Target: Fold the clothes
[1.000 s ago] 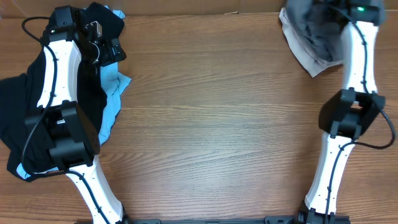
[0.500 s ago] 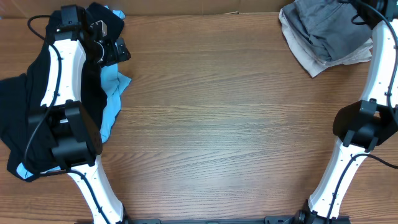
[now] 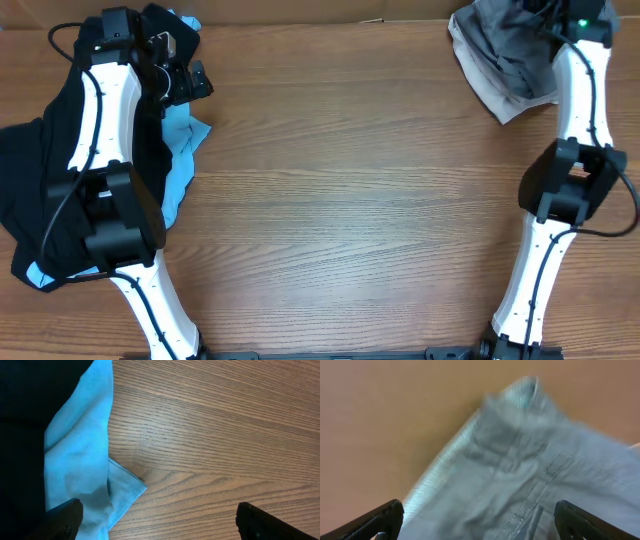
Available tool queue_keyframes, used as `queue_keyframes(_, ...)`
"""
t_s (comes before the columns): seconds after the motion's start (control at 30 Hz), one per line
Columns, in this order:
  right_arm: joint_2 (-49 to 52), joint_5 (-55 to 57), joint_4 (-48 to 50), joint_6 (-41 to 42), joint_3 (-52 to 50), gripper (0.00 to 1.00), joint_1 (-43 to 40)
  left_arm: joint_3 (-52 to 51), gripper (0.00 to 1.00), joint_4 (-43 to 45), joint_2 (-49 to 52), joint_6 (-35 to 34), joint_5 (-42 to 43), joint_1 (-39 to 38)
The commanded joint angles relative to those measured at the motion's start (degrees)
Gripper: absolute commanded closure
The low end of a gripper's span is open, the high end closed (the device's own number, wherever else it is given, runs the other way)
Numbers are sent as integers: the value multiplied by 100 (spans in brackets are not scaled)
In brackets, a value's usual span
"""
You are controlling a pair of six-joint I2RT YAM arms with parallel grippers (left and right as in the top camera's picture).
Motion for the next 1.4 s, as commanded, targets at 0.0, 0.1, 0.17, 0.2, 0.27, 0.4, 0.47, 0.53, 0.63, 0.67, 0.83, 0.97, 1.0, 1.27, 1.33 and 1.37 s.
queue_keyframes(0.0, 588, 50, 90, -155, -96, 0, -68, -2, 0, -7, -9, -52, -24, -96)
queue_keyframes(0.1, 988, 52, -149, -240, -96, 0, -70, -2, 0, -4, -9, -52, -44, -164)
queue_keyframes(0.17, 1231, 50, -439, -243, -96, 0, -70, -2, 0, 17, -9, -52, -50, -197)
queue_keyframes(0.2, 1338, 50, -623, -240, -96, 0, -70, -2, 0, 31, -9, -55, -61, -203)
queue_keyframes(0.27, 1464, 46, -916, -238, -96, 0, -70, -2, 0, 39, -9, -57, -59, -210)
queue_keyframes(0.4, 1532, 50, -1456, -240, -94, 0, -70, -2, 0, 35, -9, -55, -59, -227)
queue_keyframes(0.47, 1438, 42, -1749, -240, -24, 0, -68, -2, 0, 35, -9, -55, -59, -256)
queue_keyframes(0.53, 1340, 39, -2076, -236, 61, 0, -68, -2, 0, 35, -9, -55, -59, -271)
queue_keyframes(0.63, 1128, 26, -2645, -214, 184, 0, -70, -2, 0, 35, -9, -55, -59, -278)
queue_keyframes(0.67, 1051, 22, -2809, -212, 208, 0, -70, -2, 0, 33, -9, -55, -59, -278)
queue_keyframes(0.83, 577, -24, -3390, -37, 225, 0, -68, -2, 0, 31, -9, -55, -59, -278)
queue_keyframes(0.97, 66, -286, -3495, 2, 236, 0, -35, -2, 0, 31, -9, -55, -59, -286)
queue_keyframes(1.0, -81, -299, -3497, 90, 260, 0, -24, -2, 0, 31, -9, -55, -59, -284)
queue_keyframes(1.27, -981, -315, -2850, 212, 271, 0, -15, -2, 0, 37, -9, -55, -59, -323)
queue_keyframes(1.33, -988, -315, -2514, 210, 269, 0, -15, -2, 0, 35, -9, -52, -63, -341)
queue_keyframes(1.37, -977, -313, -2367, 186, 247, 3, -15, -2, 0, 35, -9, -52, -63, -348)
